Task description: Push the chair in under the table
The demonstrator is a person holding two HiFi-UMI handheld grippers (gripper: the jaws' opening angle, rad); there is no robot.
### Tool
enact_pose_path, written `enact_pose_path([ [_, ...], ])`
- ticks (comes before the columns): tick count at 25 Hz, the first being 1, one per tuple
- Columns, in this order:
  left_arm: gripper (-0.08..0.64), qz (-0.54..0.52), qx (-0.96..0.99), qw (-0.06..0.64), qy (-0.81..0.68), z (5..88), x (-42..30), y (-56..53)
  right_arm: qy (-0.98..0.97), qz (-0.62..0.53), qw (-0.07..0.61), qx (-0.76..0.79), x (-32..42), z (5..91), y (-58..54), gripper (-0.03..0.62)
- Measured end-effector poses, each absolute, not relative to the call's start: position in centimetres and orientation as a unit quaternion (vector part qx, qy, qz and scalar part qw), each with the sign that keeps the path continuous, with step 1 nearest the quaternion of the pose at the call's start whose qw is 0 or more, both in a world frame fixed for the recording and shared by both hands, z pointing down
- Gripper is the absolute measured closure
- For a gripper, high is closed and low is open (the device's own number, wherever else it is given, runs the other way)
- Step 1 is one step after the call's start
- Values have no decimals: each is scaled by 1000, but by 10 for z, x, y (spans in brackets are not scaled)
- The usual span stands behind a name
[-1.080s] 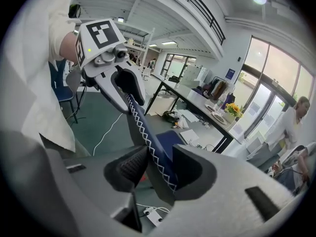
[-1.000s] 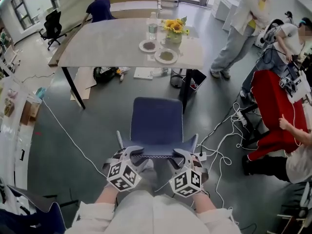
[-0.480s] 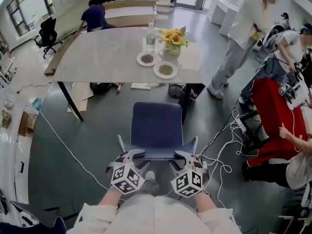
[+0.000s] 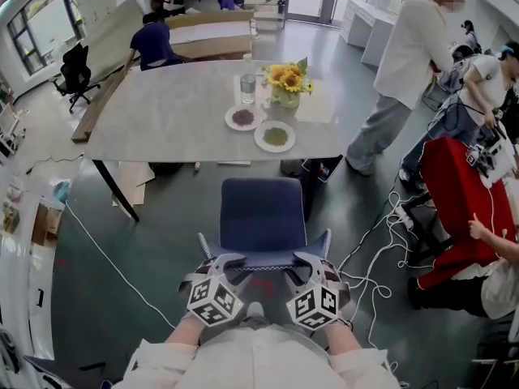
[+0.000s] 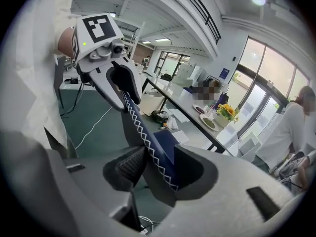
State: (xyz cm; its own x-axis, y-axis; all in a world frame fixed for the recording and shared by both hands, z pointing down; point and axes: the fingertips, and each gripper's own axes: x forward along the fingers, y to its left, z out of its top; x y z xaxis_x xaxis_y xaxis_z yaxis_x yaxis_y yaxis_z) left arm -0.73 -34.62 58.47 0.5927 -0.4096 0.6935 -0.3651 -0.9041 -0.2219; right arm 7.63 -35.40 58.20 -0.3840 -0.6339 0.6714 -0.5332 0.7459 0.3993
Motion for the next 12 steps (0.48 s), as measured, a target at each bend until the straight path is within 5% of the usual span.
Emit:
enact_pose_path([
  [12, 419, -397, -893, 29, 211, 584, -11, -391, -834, -70, 427, 343, 73, 581, -398, 446],
])
